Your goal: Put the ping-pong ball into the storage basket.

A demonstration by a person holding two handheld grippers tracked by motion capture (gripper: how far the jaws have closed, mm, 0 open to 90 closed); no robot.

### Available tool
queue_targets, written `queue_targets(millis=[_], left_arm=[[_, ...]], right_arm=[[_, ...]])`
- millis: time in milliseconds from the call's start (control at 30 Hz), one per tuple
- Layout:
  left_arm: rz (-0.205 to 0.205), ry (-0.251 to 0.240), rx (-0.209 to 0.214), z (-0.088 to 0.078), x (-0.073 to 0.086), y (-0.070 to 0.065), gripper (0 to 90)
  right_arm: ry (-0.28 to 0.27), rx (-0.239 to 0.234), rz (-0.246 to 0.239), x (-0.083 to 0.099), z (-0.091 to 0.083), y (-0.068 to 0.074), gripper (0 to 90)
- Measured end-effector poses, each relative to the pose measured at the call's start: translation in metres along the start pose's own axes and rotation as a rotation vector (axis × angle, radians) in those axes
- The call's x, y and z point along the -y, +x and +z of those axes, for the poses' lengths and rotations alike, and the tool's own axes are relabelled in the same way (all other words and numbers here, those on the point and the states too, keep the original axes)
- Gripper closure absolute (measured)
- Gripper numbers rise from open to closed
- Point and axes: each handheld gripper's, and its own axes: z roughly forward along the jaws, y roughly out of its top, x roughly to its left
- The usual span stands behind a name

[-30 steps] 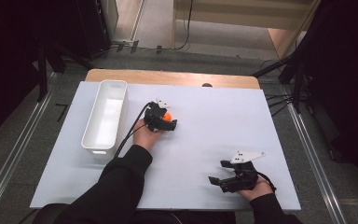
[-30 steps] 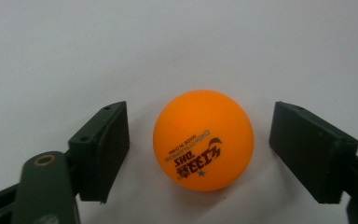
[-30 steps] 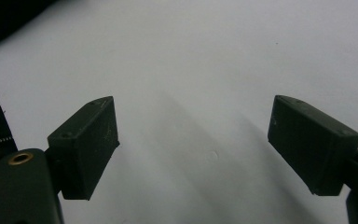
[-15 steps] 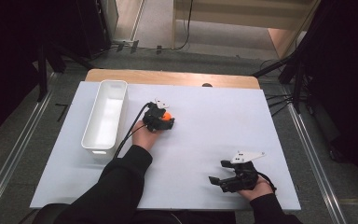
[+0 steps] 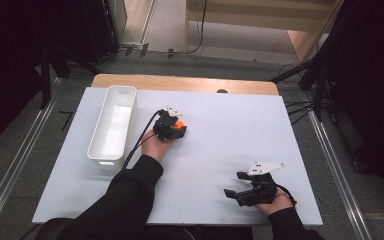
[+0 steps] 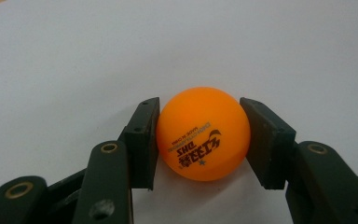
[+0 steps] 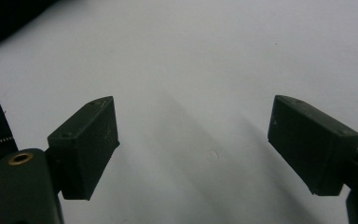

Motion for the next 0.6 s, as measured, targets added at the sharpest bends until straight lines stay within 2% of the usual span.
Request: queue_targets(millis=[200, 467, 600], left_arm=[[-0.011, -0.008, 0.006, -0.002, -0.002, 0.0, 50.8], [-0.04, -0.018, 0.049, -0.011, -0.007, 0.002, 50.7], [-0.033, -0.014, 0.063, -0.015, -0.008, 0.001, 50.8]], right_arm=[[-0.001, -0.001, 0.002, 0.0, 0.0, 0.0, 14.5], [0.0, 0.0, 0.0, 0.0, 0.0, 0.0, 14.6], [0.0, 0.0, 0.001, 0.0, 0.0, 0.0, 14.5]])
